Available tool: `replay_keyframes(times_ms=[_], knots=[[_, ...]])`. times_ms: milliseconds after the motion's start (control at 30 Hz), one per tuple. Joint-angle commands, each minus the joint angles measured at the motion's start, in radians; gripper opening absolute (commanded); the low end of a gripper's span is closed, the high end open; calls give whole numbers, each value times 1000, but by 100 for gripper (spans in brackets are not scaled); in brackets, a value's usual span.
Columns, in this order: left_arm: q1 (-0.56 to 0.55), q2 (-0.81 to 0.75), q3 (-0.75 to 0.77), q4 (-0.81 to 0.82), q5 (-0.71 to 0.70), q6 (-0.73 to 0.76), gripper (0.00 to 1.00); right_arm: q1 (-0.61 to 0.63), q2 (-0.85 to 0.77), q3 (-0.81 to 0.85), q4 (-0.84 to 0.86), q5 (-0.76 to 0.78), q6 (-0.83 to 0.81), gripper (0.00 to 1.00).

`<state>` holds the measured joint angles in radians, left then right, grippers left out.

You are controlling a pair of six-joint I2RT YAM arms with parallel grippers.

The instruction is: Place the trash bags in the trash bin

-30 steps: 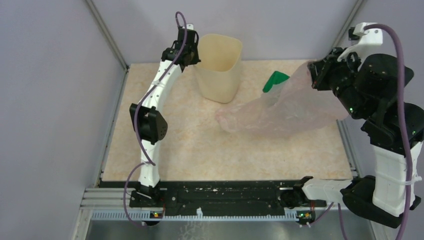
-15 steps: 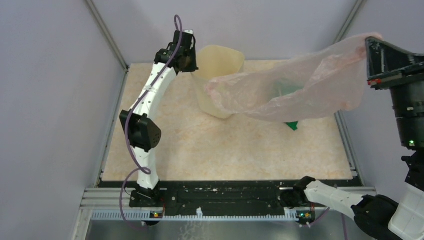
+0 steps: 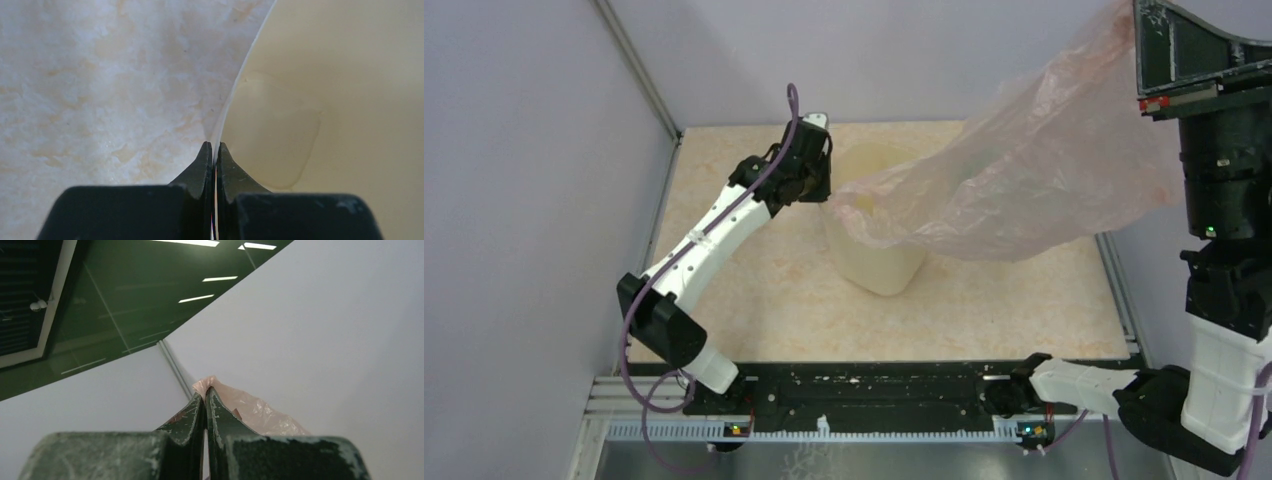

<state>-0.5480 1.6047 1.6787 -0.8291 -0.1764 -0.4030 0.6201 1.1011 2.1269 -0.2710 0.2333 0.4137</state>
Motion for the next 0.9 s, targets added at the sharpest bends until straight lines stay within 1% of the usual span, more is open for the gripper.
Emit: replay_keyframes(times_ms=[0,133,267,433,567,700,833,867], knots=[[-74,-151,-132,184,-95,-119,1,8,26,1,151,-59,51,0],[-114,-206,-227,214,-145,-153,1,8,40,3,231,-78,61,0],[-130,-224,-253,223,-168,-160,6,8,56,13,265,-89,64,0],[-132,-220,-241,238,-156,-157,22,8,75,-7,333,-101,88,0],[-136,-210,-219,250,-116,-166,33,8,89,-11,374,-111,93,0],[-152,-204,-192,243,-95,-172,44,9,89,-42,432,-86,76,0],[-152,-241,-174,238,-86,-155,66,8,106,-61,482,-86,68,0],[-152,-242,-151,216,-87,-147,69,9,111,-60,487,-86,69,0]])
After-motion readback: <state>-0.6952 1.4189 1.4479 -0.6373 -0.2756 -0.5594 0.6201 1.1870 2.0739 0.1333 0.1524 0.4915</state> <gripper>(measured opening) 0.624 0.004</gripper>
